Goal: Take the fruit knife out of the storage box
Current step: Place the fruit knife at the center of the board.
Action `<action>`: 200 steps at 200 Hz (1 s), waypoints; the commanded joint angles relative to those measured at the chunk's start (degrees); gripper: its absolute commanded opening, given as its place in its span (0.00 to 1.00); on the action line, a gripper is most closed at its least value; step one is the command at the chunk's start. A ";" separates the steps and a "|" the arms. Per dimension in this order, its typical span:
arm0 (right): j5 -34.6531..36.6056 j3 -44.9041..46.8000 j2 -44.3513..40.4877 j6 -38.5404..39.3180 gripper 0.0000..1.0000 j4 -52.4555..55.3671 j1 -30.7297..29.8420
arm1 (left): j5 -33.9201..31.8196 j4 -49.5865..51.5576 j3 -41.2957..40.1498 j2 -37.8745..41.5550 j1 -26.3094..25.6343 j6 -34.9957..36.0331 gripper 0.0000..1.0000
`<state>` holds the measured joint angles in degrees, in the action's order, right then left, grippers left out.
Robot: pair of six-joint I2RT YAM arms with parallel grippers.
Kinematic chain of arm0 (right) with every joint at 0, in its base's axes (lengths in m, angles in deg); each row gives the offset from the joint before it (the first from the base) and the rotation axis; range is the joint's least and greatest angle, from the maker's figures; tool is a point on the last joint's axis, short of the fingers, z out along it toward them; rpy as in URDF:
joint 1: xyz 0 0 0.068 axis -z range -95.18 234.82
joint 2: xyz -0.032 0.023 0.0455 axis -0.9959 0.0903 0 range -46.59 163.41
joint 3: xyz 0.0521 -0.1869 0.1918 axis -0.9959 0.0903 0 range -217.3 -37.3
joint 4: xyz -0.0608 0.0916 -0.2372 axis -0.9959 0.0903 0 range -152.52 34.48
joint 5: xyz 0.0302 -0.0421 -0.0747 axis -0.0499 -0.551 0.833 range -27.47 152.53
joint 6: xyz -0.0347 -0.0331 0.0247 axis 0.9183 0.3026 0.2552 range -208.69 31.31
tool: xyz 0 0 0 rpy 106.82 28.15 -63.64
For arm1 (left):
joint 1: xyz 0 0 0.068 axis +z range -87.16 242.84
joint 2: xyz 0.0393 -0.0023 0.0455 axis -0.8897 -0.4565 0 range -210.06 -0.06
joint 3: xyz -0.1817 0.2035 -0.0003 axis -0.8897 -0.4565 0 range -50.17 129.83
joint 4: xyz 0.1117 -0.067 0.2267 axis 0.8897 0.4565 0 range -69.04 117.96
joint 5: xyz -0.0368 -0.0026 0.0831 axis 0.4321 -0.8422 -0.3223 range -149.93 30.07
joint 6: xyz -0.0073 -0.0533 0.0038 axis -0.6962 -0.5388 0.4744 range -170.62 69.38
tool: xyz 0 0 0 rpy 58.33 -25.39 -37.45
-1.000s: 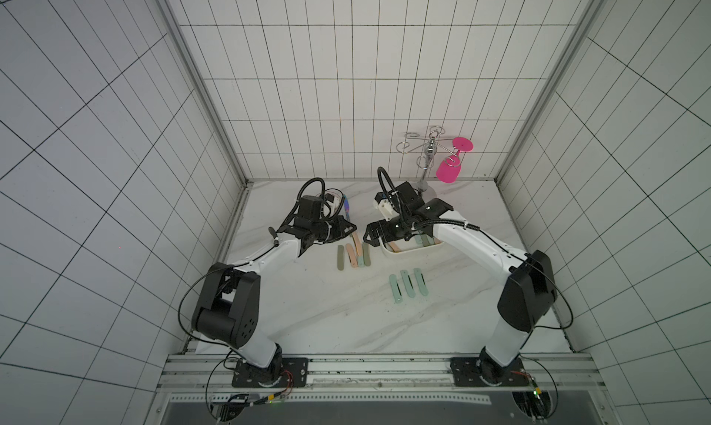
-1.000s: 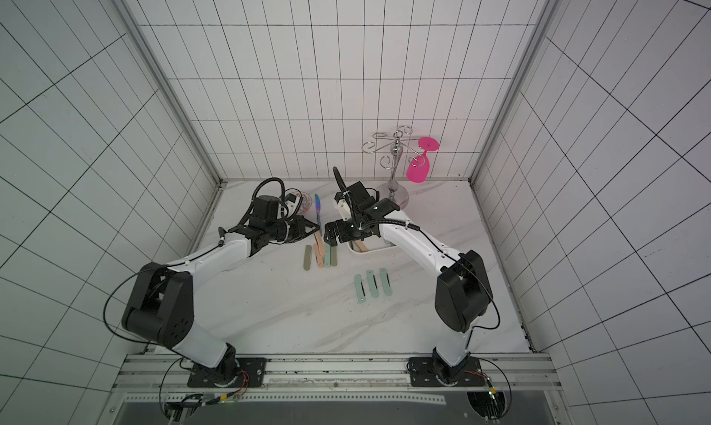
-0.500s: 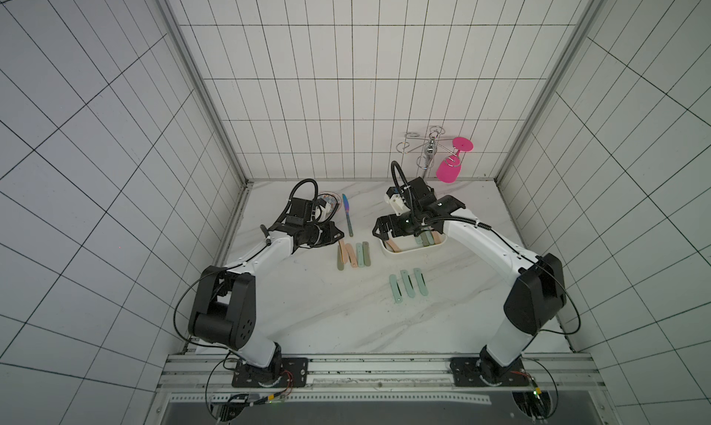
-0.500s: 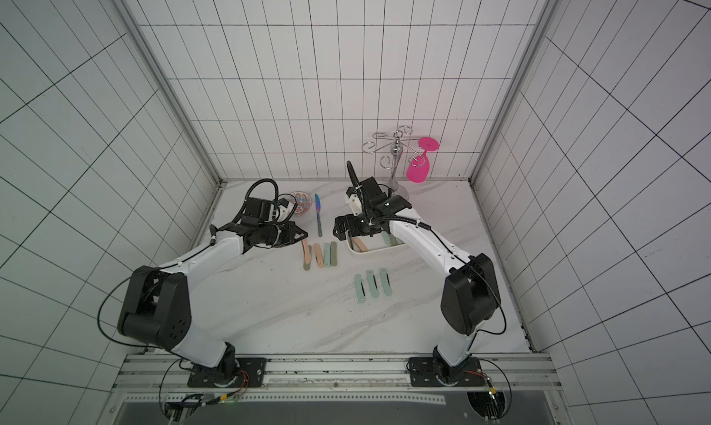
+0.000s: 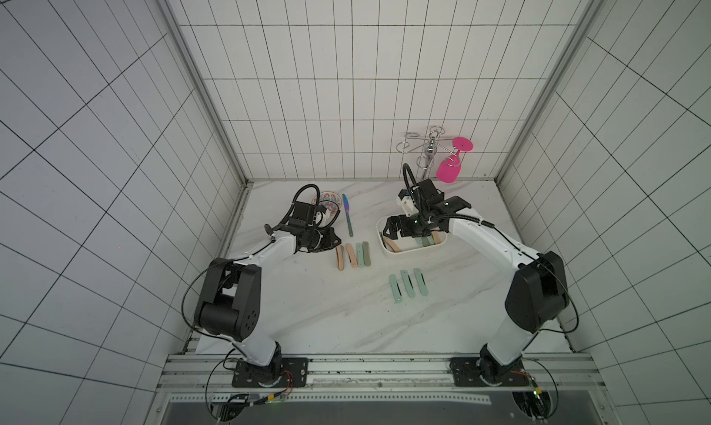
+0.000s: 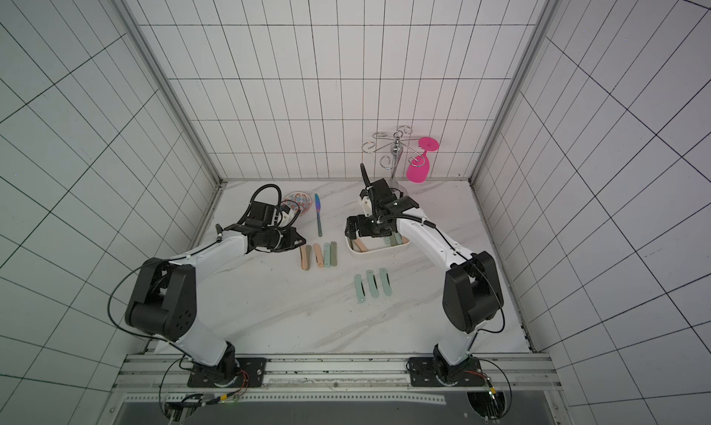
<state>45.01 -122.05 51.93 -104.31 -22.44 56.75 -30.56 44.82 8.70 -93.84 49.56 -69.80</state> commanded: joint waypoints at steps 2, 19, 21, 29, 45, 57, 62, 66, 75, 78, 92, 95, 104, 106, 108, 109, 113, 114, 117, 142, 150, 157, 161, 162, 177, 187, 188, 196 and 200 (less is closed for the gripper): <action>-1.09 1.45 -1.06 -0.21 0.99 0.84 0.68 | -2.67 -0.96 -0.51 -1.22 0.32 1.41 0.00; -1.49 1.17 -0.69 -0.12 0.99 0.88 0.76 | -4.17 -0.76 -0.43 -1.85 0.37 2.18 0.00; -1.49 1.10 -0.63 -0.12 0.98 0.82 0.75 | -4.32 -0.75 -0.38 -1.94 0.47 2.27 0.00; -1.60 1.10 -0.45 -0.12 0.98 0.87 0.74 | -5.16 -0.46 -0.11 -2.36 0.48 2.86 0.00; -1.90 1.10 -0.30 -0.12 0.98 0.86 0.74 | -7.47 1.43 1.50 -3.82 0.46 4.50 0.00; -1.86 1.25 -0.33 -0.12 0.98 0.80 0.85 | -9.28 2.59 2.66 -5.02 0.45 5.45 0.00; -1.90 1.25 -0.33 -0.12 0.98 0.86 0.85 | -9.87 3.04 3.18 -5.50 0.47 5.78 0.00; -1.98 1.25 -0.32 -0.05 0.98 0.80 0.84 | -10.21 3.26 3.52 -5.87 0.45 6.04 0.00; -2.00 1.25 -0.28 0.06 0.99 0.82 0.92 | -11.08 3.80 4.22 -6.63 0.45 6.54 0.00; -2.04 1.25 -0.25 0.06 0.98 0.87 0.92 | -11.35 3.97 4.50 -6.86 0.47 6.72 0.00; -2.13 1.17 -0.08 0.26 0.99 0.88 1.01 | -12.12 4.35 5.43 -7.76 0.50 7.29 0.00; -2.29 1.11 -0.12 0.24 0.98 0.86 1.01 | -12.25 4.35 5.65 -7.87 0.45 7.45 0.00; -2.44 0.99 0.00 0.26 0.98 0.81 1.10 | -12.50 4.36 6.13 -8.21 0.46 7.68 0.00; -2.50 0.99 0.00 0.24 0.98 0.82 1.16 | -12.56 4.36 6.22 -8.25 0.45 7.67 0.00; -2.58 0.95 0.03 0.30 0.99 0.85 1.11 | -12.59 4.31 6.31 -8.35 0.45 7.73 0.00; -2.60 0.92 0.06 0.31 0.99 0.86 1.10 | -12.63 4.29 6.37 -8.39 0.49 7.74 0.00; -2.67 0.90 0.15 0.33 0.99 0.82 1.09 | -12.59 4.19 6.54 -8.56 0.45 7.86 0.00; -2.69 0.90 0.17 0.37 0.98 0.80 1.09 | -12.54 4.19 6.57 -8.63 0.45 7.89 0.00; -2.75 0.92 0.21 0.33 0.98 0.84 1.10 | -12.50 4.16 6.72 -8.88 0.48 7.91 0.00; -3.31 0.73 0.44 0.50 0.98 0.84 1.21 | -12.23 3.94 7.40 -10.52 0.50 7.79 0.00; -3.39 0.85 0.47 0.55 0.99 0.88 1.23 | -12.28 3.78 7.32 -10.77 0.45 7.71 0.00; -3.46 0.90 0.52 0.59 0.99 0.86 1.23 | -12.16 3.57 7.37 -11.03 0.45 7.70 0.00; -3.57 0.90 0.52 0.68 0.98 0.83 1.18 | -12.15 3.57 7.44 -11.23 0.45 7.75 0.00; -3.57 0.95 0.52 0.68 0.98 0.81 1.18 | -12.14 3.57 7.46 -11.28 0.49 7.80 0.00; -3.75 1.16 0.45 0.76 0.98 0.87 1.18 | -12.07 3.65 7.64 -11.92 0.45 7.73 0.00; -3.92 1.34 0.44 0.76 0.98 0.88 1.20 | -12.05 3.52 7.75 -12.30 0.45 7.66 0.00; -3.92 1.38 0.49 0.76 0.98 0.88 1.19 | -12.05 3.50 7.75 -12.31 0.45 7.66 0.00; -3.99 1.51 0.33 0.78 0.99 0.74 1.18 | -12.12 3.26 7.73 -12.44 0.45 7.49 0.00; -4.01 1.64 0.29 0.77 0.99 0.68 1.24 | -12.14 3.17 7.69 -12.48 0.48 7.45 0.00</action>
<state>42.15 -121.94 51.97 -104.24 -22.46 57.47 -41.97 48.62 15.39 -105.07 49.82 -63.22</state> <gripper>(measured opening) 0.985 0.128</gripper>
